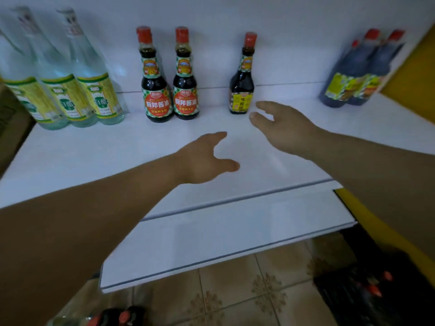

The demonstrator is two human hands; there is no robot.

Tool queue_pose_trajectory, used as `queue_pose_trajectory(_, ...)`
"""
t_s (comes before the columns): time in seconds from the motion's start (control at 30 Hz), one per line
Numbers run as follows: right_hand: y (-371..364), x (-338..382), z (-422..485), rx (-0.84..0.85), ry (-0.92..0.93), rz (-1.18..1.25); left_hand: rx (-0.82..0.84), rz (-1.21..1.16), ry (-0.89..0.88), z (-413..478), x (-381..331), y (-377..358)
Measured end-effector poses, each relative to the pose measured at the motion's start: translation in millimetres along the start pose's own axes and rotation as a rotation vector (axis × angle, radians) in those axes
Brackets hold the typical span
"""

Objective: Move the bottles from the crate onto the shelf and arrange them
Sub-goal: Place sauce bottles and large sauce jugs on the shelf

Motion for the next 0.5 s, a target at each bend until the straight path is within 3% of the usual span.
queue_pose_trajectory(0.27, 101, -81, -174, -0.129, -0.337, -0.021, 0.284, 0.087, -0.241, -61, -137, -134)
queue_pose_trajectory(0.5, 169, -196, -353, -0.091, -0.609, -0.043, 0.490, 0.230, -0.342, -91, -243, -297)
Point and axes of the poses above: each hand's wrist, its own z-axis towards the middle knuckle, its own y-axis out of the back of the hand, x = y × z, the point moved 5 cm from there along z, towards the middle knuckle, and after that the axes turned 13 degrees about y, right-handed, at the moved point
